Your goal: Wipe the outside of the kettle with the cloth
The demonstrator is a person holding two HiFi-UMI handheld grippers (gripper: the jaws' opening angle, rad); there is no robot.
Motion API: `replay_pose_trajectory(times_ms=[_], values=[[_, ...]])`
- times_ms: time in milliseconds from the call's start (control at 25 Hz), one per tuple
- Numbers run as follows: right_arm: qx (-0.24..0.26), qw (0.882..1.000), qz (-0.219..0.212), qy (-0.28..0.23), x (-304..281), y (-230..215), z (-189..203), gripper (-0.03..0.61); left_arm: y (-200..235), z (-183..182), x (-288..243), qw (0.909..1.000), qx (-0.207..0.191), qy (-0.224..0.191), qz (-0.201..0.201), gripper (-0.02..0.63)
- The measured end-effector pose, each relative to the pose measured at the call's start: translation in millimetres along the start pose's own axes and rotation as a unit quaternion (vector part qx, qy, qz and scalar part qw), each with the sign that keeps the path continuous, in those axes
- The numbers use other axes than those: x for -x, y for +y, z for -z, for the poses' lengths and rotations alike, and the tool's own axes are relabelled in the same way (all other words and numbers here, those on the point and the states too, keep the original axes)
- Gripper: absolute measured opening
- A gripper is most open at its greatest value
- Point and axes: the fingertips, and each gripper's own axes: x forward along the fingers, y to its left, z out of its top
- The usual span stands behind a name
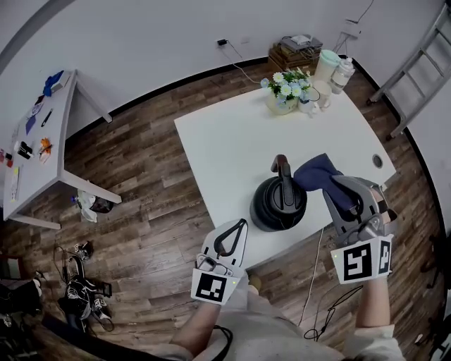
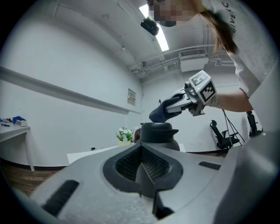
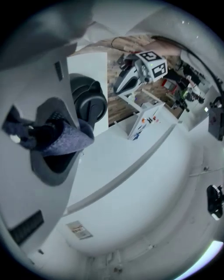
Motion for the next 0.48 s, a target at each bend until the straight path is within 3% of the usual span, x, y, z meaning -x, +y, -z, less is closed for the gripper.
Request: replay_pose_trajectory(times_ms=[120,280,480], values=[[-0.05,0.998,-0.004,0.042,-19.6,12.7,27.1,0.067,-3.6,1.7,-0.1,1.0,0.006,0.002,0.003,0.006],[-0.113,0.991,-0.065,0.028,-11.8,52.5,24.1,0.067,-9.6,4.9,-1.8,0.9999,0.008,0.006,0.006,0.006],[-0.153,0.983,-0.105,0.001,15.5,77.3,3.6,0.067,-11.2,1.2,-6.5,0.9999,0.007,0.003,0.011,0.006]])
